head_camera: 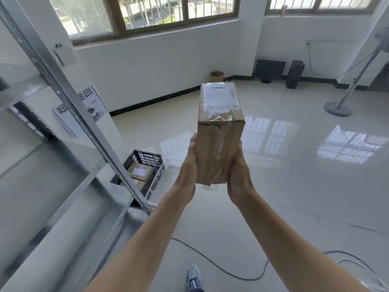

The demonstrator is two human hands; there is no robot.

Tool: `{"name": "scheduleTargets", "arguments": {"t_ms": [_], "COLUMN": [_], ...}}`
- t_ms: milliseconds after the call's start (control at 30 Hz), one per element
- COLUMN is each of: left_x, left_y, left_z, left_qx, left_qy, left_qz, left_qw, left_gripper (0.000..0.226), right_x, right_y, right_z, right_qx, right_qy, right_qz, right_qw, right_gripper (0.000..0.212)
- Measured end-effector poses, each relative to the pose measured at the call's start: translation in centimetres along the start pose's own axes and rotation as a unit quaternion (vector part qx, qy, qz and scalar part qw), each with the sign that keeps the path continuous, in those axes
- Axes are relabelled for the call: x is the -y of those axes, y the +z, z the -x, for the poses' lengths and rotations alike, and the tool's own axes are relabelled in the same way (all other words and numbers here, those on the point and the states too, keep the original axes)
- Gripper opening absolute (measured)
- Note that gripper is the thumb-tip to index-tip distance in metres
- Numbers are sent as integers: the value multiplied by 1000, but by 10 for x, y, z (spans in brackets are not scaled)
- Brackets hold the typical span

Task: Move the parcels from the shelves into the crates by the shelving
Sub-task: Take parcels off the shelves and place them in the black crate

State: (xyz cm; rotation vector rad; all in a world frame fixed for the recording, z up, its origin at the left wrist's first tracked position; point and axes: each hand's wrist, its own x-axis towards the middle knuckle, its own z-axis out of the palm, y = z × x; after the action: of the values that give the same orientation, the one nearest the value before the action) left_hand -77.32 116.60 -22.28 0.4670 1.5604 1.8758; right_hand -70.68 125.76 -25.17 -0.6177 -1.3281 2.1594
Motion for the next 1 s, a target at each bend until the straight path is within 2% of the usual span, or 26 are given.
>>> {"name": "scheduleTargets", "arguments": {"t_ms": [433, 567, 767, 1000], "left_x": [-18, -27, -36, -35], "left_y": [-49, -60, -70, -67], "left_z": [-192, -236, -286, -355], "left_qx": [-20, -26, -48, -117], "left_qy": [-4, 0, -4, -10], "left_qz": [9, 2, -5, 13], "left_qw": [1000, 1000, 999, 993], "left_gripper": [49, 50, 57, 47], "right_x": [0, 4, 2, 1], "right_y": [47, 62, 76, 68], "right_z": [-189, -234, -292, -373], "right_qx": [-1, -9, 14, 74], "right_qy": [17, 23, 44, 65], "right_qz": [55, 65, 42, 59], "right_qw": [998, 998, 998, 993], "right_gripper": [63, 57, 56, 54]}}
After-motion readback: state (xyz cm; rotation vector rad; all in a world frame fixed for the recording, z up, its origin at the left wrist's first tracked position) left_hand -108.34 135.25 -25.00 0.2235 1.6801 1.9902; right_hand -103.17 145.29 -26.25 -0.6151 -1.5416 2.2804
